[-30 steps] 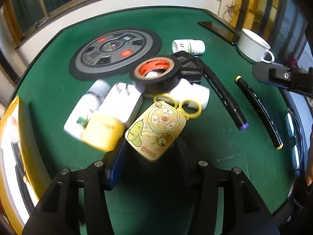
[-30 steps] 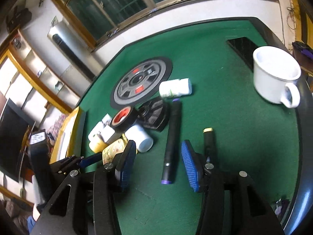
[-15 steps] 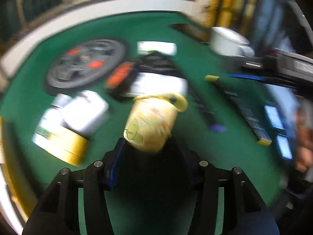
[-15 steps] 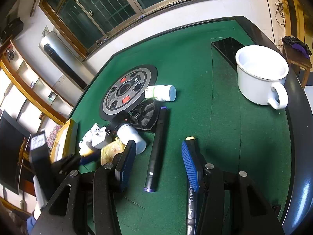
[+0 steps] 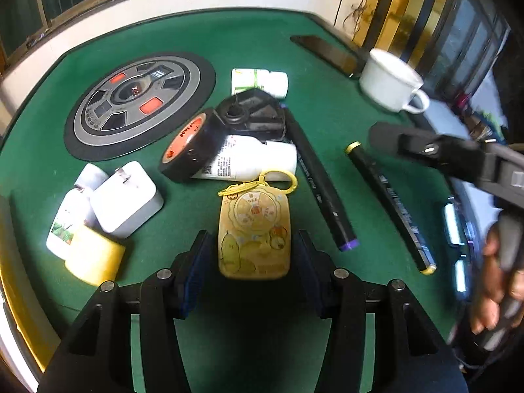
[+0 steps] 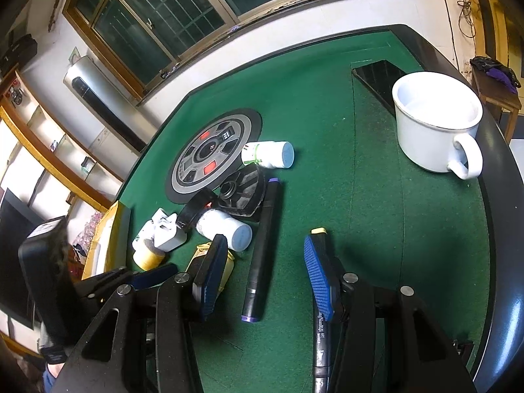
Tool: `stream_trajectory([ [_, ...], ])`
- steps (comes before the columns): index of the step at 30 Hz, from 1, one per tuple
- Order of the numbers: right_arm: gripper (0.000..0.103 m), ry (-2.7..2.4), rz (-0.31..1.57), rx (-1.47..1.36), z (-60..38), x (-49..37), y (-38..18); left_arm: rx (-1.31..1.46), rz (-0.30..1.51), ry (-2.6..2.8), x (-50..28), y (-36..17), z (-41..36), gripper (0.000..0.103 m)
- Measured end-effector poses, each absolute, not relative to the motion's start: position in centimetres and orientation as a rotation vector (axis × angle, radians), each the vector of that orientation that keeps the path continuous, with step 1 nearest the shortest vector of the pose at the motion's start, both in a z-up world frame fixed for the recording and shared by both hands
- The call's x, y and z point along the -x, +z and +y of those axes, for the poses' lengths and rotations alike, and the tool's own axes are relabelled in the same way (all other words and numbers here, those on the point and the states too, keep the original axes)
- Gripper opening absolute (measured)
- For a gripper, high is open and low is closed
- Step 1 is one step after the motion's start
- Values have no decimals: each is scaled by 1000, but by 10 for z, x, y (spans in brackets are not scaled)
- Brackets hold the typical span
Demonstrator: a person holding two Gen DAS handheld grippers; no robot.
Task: Organize rigid objects
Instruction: 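Grasp the yellow keychain pouch with the left gripper while the right grasps a black marker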
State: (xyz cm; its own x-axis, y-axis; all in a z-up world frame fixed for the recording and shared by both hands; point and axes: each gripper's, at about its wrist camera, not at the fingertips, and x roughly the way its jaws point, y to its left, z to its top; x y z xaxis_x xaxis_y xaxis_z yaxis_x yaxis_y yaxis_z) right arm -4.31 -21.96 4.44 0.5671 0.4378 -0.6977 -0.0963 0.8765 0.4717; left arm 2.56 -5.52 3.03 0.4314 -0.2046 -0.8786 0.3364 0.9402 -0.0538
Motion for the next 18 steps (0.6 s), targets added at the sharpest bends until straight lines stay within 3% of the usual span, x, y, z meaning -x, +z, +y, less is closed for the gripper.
stream_trajectory([
  [7,44,326,913,-389,-217,44,45,-147,1031,-293,-22,21,-59,44],
  [18,42,350,971,-181,-165,47,26,-68,1006,-212,58,19,-9,45],
])
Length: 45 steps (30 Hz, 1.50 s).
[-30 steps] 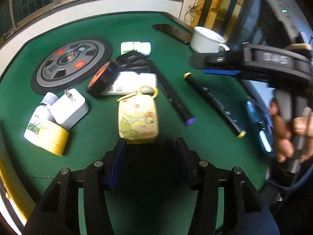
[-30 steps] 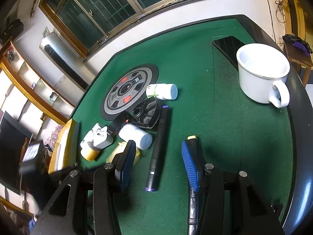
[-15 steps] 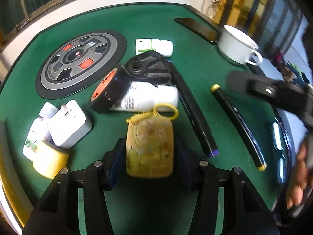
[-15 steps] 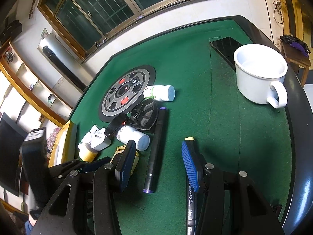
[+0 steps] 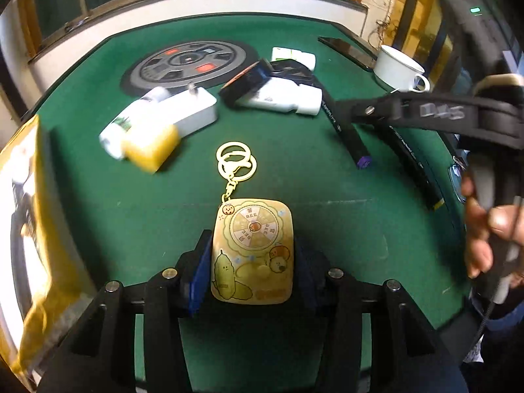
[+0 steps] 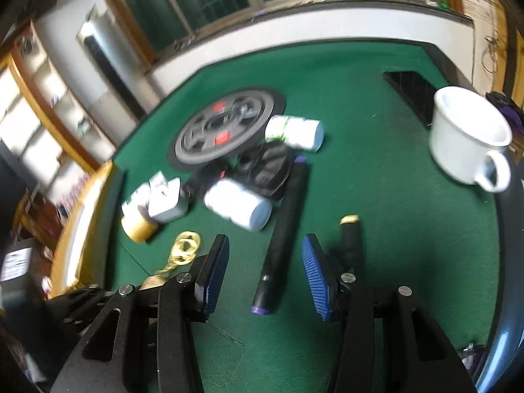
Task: Organize rigid objects
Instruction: 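Grasp the yellow keychain pouch with the left gripper while the right grasps a black marker, then carry the pouch and marker over the tray and release both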
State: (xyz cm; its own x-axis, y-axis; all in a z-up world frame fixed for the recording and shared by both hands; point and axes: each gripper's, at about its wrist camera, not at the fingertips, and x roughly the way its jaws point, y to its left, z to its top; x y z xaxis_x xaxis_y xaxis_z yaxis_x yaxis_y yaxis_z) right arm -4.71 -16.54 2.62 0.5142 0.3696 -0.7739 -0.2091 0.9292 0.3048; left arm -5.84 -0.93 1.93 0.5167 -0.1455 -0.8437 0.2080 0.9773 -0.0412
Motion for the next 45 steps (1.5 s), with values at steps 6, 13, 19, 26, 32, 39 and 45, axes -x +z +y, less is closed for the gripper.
stream_trajectory([
  [6,38,225,985,-21,-153,39,9,-66,988,-208,60,18,-9,45],
  [13,16,314,988,-108,-164,51,12,6,952,-212,70,19,-4,45],
  [19,15,419,1006,-124,-159,67,24,-3,959,-182,75,23,0,45],
  [26,15,422,1037,-25,-141,79,14,-31,965,-163,75,19,-2,45],
  [32,16,426,1020,-17,-136,73,8,-37,941,-154,75,18,-2,45],
  [39,13,531,953,-114,-141,82,24,50,826,-183,85,36,8,45],
  [45,13,635,945,-186,-134,88,26,66,791,-164,88,48,14,45],
])
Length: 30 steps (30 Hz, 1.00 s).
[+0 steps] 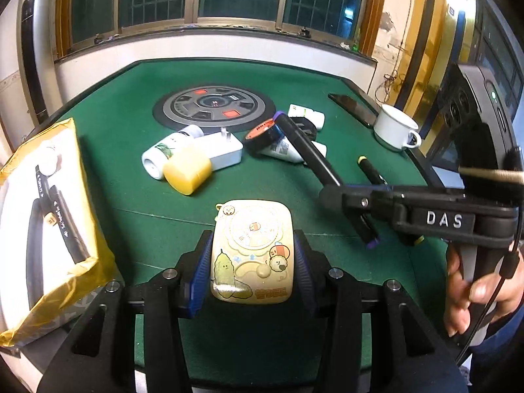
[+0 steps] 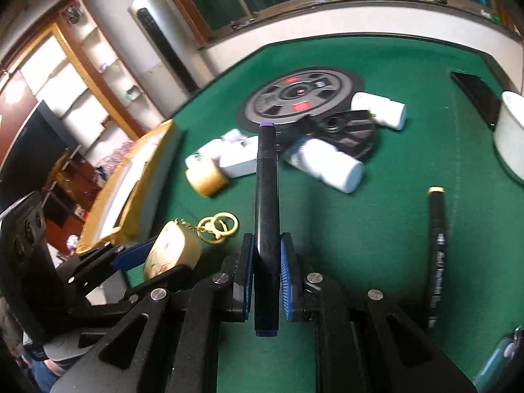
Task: Organize rigid objects
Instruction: 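Carry the pouch and marker over the tray and release both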
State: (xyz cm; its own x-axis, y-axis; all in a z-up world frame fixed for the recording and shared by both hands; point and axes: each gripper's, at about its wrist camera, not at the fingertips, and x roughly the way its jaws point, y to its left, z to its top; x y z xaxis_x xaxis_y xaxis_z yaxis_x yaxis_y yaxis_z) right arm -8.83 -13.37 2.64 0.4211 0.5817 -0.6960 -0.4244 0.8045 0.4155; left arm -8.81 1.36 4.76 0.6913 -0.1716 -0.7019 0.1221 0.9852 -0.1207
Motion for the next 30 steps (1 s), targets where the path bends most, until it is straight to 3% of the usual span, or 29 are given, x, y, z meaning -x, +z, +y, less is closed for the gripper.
stream_trajectory([
  [16,13,747,912,-221,-97,96,49,154,612,-76,112,104,59,45],
  [30,14,926,912,-123,20,100,75,332,569,198,133,95,180,45],
])
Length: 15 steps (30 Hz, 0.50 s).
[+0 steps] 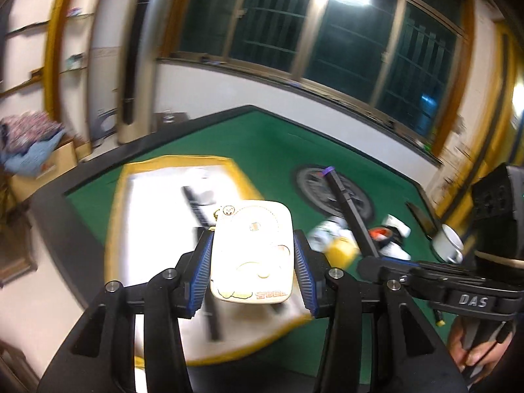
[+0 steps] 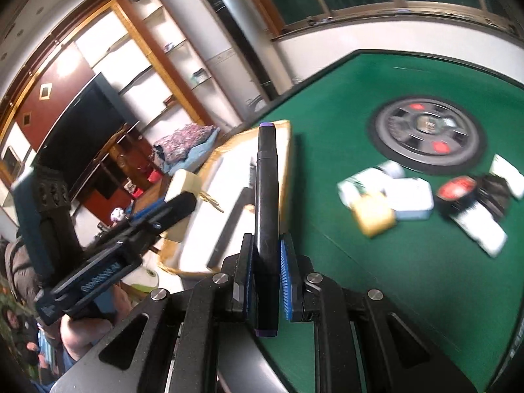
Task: Organize rigid objects
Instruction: 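Carry the pouch and marker over the tray and release both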
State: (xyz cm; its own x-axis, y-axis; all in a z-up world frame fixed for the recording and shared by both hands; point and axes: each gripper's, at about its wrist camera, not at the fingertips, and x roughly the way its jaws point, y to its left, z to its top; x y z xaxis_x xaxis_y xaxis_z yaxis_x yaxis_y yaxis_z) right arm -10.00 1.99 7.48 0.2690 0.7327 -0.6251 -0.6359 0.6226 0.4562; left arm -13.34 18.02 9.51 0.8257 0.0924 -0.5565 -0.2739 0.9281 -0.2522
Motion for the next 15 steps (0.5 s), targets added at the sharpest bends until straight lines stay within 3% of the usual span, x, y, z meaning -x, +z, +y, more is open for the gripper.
stream_trajectory([
  [15,14,941,1094,-67,119,86,11,388,684,287,131,46,225,45],
])
